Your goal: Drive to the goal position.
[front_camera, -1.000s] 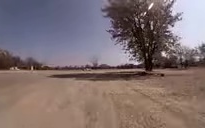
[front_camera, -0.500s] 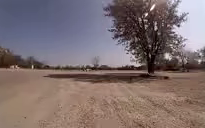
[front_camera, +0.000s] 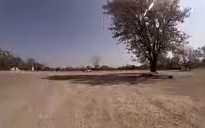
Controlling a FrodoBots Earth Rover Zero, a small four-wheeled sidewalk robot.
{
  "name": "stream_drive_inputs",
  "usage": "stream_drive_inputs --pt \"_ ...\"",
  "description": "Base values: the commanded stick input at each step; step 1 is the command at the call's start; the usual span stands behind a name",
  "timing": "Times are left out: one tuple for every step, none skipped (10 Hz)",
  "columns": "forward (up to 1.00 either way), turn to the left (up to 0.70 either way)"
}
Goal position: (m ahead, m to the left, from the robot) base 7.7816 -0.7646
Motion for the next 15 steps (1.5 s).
stream_drive_inputs --pt "1.0 0.0" --pt "1.0 0.0" --pt "1.0 0.0" --pt "1.0 0.0" --pt "1.0 0.0" --pt "1.0 0.0" --pt "1.0 0.0" --pt "1.0 0.0" --pt "1.0 0.0" --pt "1.0 0.0" --pt "1.0 0.0" --pt "1.0 0.0" --pt "1.0 0.0" --pt "1.0 0.0" --pt "1.0 0.0"
